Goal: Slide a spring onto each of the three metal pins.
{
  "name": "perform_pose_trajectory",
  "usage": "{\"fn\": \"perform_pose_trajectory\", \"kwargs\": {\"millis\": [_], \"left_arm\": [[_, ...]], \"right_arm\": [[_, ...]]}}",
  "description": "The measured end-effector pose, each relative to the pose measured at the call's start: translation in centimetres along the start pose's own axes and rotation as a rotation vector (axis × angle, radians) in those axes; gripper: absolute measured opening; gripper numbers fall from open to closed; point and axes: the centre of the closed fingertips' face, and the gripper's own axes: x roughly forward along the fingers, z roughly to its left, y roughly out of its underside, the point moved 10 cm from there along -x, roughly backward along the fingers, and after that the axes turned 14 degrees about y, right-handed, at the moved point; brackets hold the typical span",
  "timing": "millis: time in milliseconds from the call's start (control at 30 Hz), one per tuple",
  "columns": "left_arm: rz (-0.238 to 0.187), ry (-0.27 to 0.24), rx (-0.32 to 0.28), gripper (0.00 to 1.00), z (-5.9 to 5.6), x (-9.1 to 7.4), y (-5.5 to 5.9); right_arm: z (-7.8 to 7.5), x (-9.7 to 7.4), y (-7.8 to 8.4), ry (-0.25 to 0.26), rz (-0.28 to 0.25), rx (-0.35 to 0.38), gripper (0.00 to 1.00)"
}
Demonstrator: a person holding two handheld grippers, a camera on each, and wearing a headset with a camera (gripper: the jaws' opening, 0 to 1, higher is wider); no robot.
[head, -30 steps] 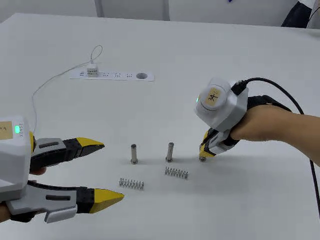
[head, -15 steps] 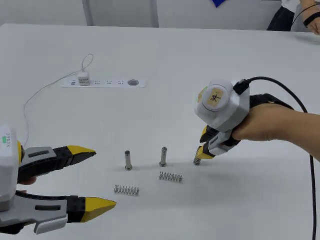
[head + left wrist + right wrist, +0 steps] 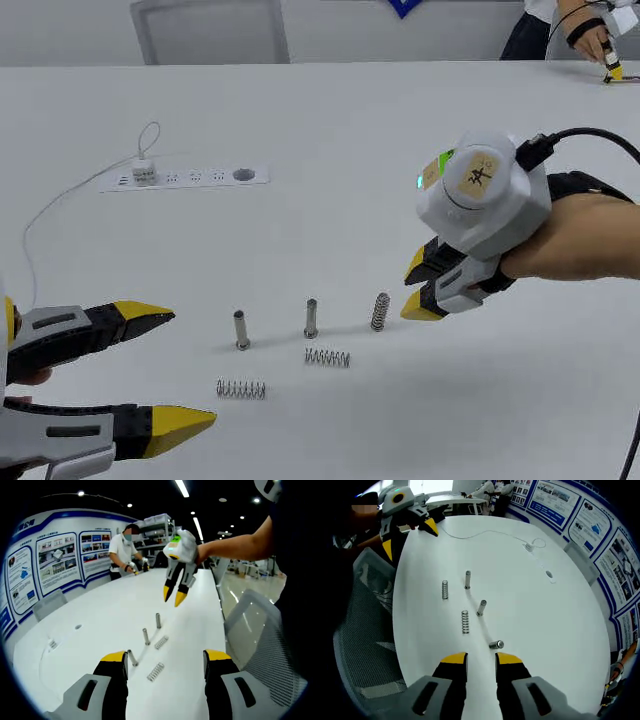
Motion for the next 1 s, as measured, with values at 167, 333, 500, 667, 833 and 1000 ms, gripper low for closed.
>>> {"fn": "perform_pose_trajectory", "kwargs": {"millis": [167,333,500,667,833,1000], "left_arm": [[0.004,-0.002,0.002,0.63,-0.4,-0.3,0.1],[0.009,-0.013,0.000,0.63,-0.5,-1.0,0.1],[0.011,-0.020,0.001,0.63,-0.3,-1.4,0.2],[0.006,-0.022,0.002,0.62,-0.1,-1.5,0.4],[0.009,-0.017,-0.001,0.62,-0.1,-1.5,0.8],[0.005,-0.022,0.004,0.62,-0.1,-1.4,0.7]], "right_arm": [[1.3,1.8,-0.4,-0.046,0.008,-0.006,0.21],[2.4,3.7,-1.3,-0.082,0.001,-0.005,0.20],[3.1,5.6,-1.6,-0.104,0.012,-0.015,0.19],[3.7,7.2,-1.5,-0.116,0.035,-0.028,0.18],[3.9,8.2,-1.2,-0.121,0.054,-0.019,0.18],[3.9,9.0,-1.2,-0.126,0.060,-0.023,0.16]]}}
